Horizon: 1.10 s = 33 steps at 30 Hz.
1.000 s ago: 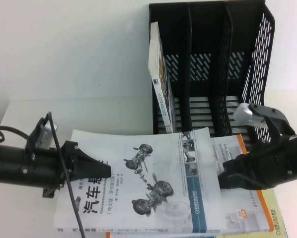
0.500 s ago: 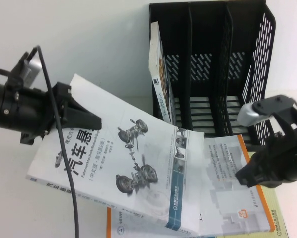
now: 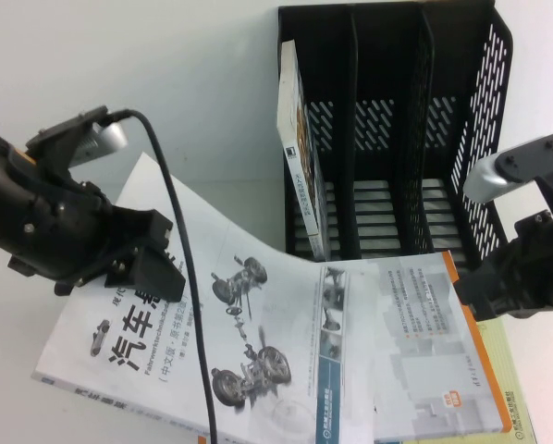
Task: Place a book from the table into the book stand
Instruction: Pick up the book with your left arm
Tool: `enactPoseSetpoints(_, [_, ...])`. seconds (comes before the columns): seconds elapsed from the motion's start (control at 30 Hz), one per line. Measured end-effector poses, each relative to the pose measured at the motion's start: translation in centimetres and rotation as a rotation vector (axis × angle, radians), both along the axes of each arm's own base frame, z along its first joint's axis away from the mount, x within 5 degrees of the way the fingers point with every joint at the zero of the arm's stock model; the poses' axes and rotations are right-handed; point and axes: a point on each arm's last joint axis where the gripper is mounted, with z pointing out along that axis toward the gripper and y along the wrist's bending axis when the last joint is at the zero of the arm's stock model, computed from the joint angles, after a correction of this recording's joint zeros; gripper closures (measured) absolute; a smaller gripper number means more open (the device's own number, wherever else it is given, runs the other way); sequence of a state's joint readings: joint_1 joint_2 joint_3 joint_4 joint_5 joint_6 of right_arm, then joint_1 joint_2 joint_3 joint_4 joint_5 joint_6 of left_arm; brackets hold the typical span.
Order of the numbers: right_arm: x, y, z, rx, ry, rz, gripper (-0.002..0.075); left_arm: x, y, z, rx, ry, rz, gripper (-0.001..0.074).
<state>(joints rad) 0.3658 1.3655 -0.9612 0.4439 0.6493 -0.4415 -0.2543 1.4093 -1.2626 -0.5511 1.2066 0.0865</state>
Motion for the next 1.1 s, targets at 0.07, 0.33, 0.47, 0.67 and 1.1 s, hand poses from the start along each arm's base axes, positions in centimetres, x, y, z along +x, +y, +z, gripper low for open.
enactPoseSetpoints(0.07, [0.0, 0.0, 0.1, 0.004, -0.004, -0.006, 0.0728, -0.2, -0.4, 0.1, 0.026, -0.001, -0.005, 0.0448])
enactPoseSetpoints(0.33, [0.0, 0.0, 0.1, 0.009, 0.003, -0.017, 0.0728, -0.3, -1.2, 2.6, -0.02, -0.038, -0.012, 0.0457])
enactPoseSetpoints(0.47, [0.0, 0.0, 0.1, 0.007, 0.002, -0.016, 0.0728, -0.1, -1.2, 4.5, -0.041, -0.078, 0.021, 0.0471])
enactPoseSetpoints(0.67, [0.0, 0.0, 0.1, 0.007, 0.0, -0.017, 0.0728, -0.1, -1.3, 5.3, -0.054, -0.09, 0.029, 0.0624])
enactPoseSetpoints(1.1, [0.1, 0.0, 0.1, 0.009, -0.001, -0.02, 0.0728, -0.1, -1.4, 5.3, -0.054, -0.124, -0.023, 0.0624])
